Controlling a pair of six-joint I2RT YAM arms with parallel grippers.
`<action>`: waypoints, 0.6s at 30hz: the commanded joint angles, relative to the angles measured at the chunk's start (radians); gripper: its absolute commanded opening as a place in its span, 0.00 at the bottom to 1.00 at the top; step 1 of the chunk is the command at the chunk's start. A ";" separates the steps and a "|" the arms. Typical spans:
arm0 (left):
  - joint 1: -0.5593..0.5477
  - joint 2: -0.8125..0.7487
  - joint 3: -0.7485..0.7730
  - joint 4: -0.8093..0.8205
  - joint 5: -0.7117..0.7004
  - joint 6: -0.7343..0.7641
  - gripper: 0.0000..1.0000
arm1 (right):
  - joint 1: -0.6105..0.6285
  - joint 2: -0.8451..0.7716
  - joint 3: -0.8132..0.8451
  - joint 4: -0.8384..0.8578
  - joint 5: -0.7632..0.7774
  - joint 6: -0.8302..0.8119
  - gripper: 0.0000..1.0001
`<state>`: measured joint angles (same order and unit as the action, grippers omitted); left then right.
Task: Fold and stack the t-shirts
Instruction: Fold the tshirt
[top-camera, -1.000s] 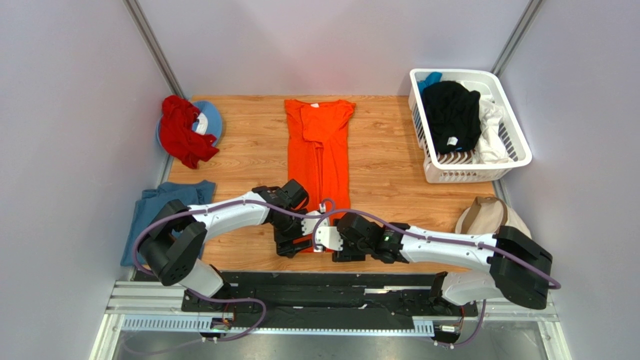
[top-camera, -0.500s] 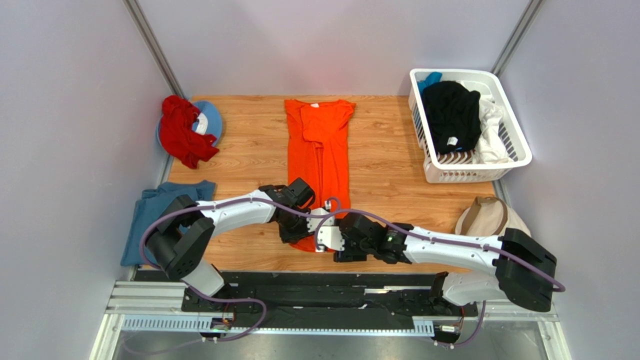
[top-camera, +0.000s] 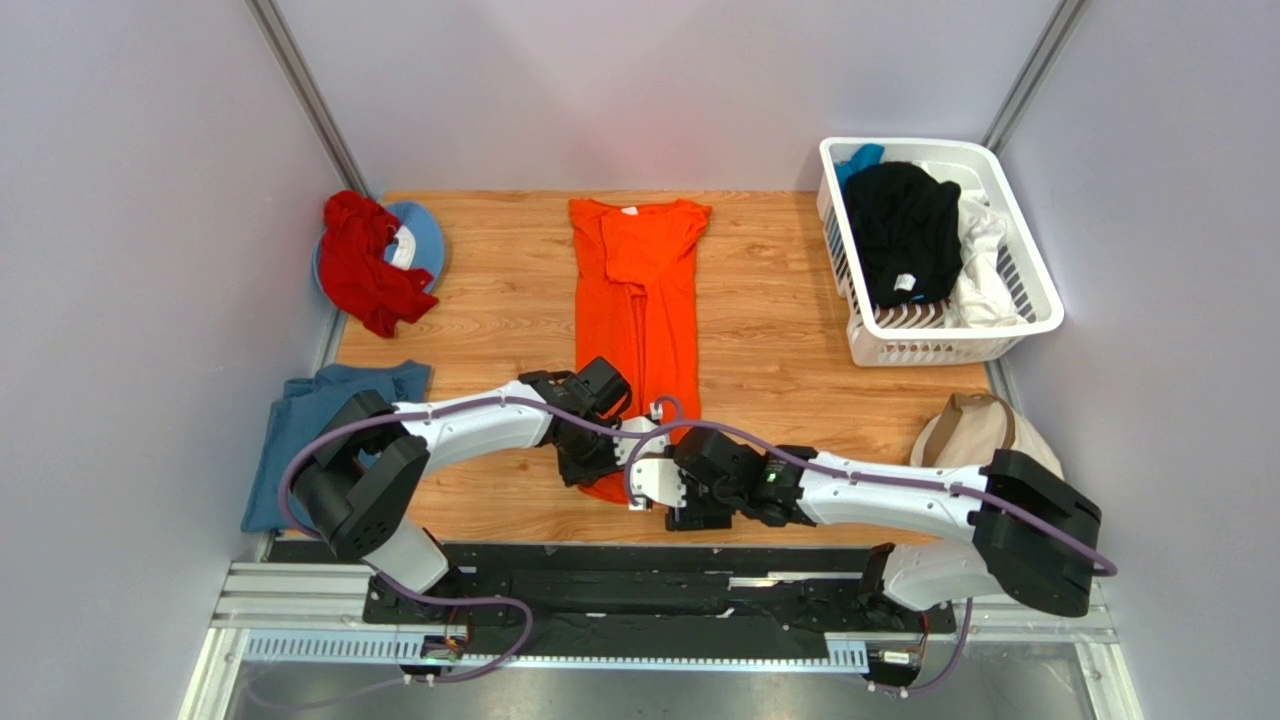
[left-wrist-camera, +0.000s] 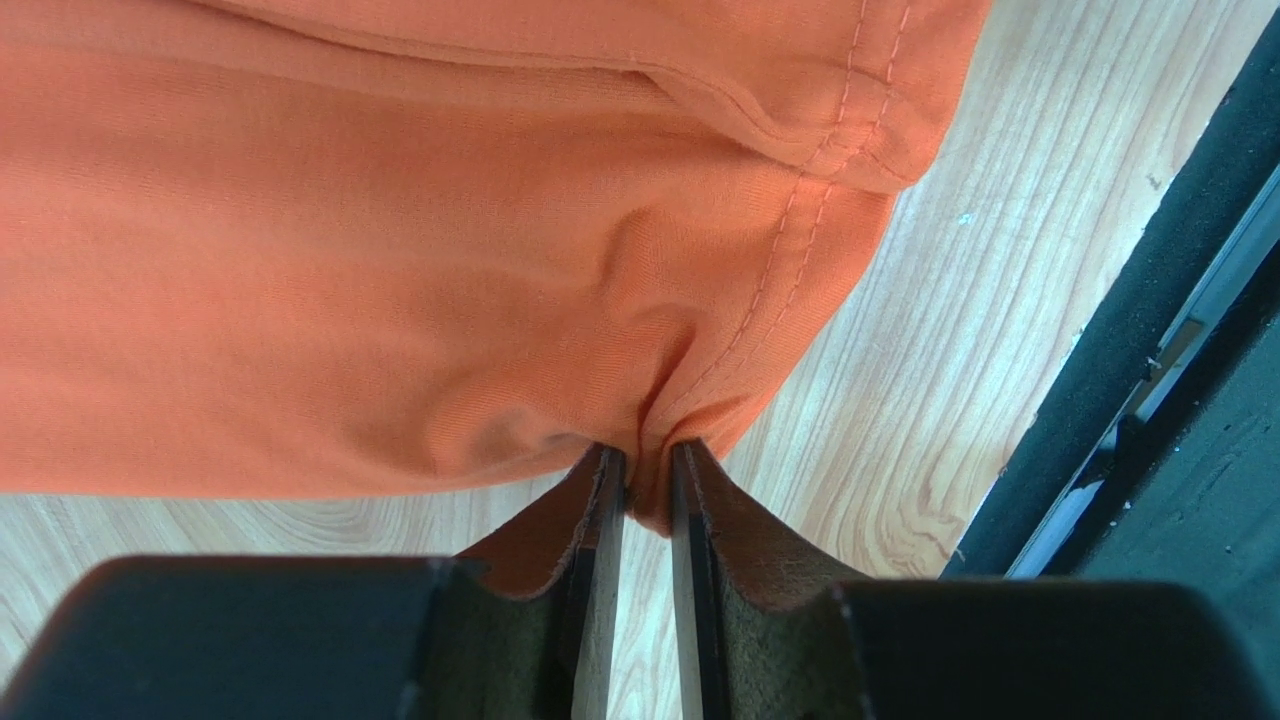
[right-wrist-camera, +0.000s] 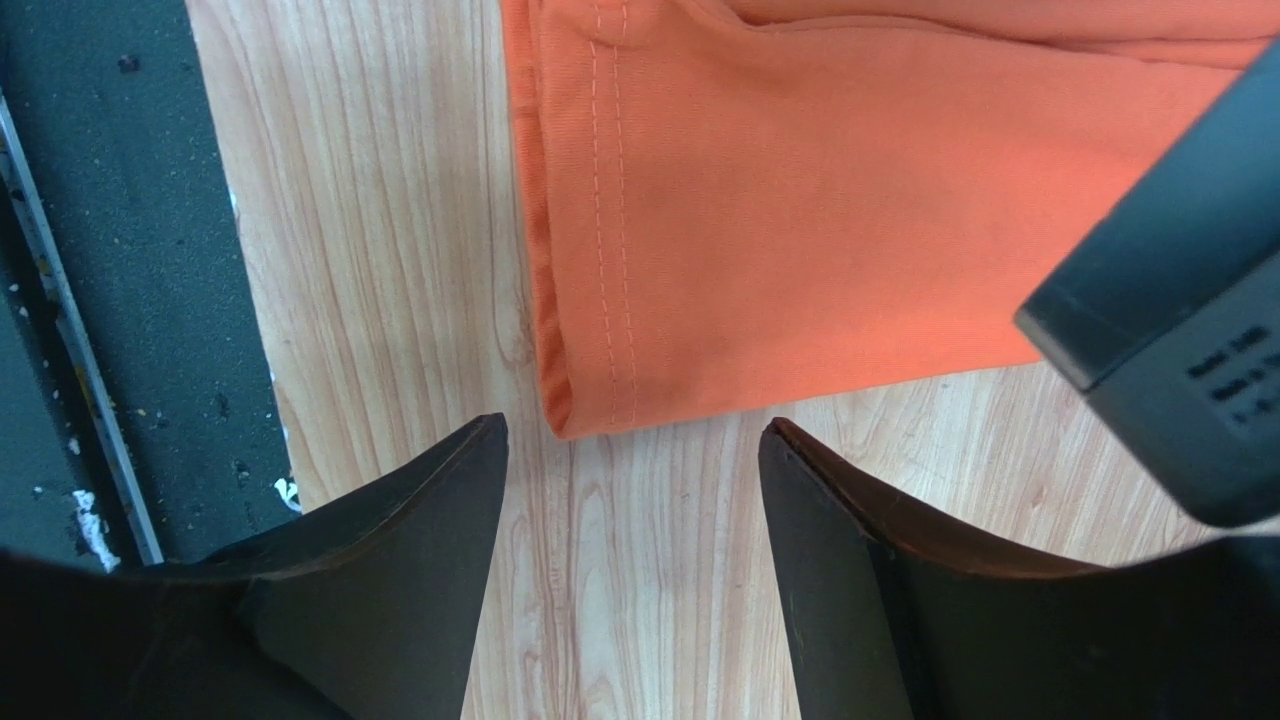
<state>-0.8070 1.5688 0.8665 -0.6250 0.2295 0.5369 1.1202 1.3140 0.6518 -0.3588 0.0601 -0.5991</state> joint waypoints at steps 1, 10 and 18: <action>-0.015 0.016 -0.043 -0.030 0.019 -0.003 0.25 | -0.002 0.040 0.017 0.052 -0.031 -0.031 0.65; -0.015 0.004 -0.060 -0.024 0.013 0.008 0.22 | -0.003 0.100 0.031 0.093 -0.036 -0.038 0.54; -0.015 0.014 -0.061 -0.021 0.011 0.021 0.20 | -0.002 0.079 0.022 0.098 -0.045 -0.014 0.57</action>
<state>-0.8024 1.5509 0.8497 -0.6628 0.1654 0.5285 1.1156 1.3811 0.6609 -0.2943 0.0540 -0.6170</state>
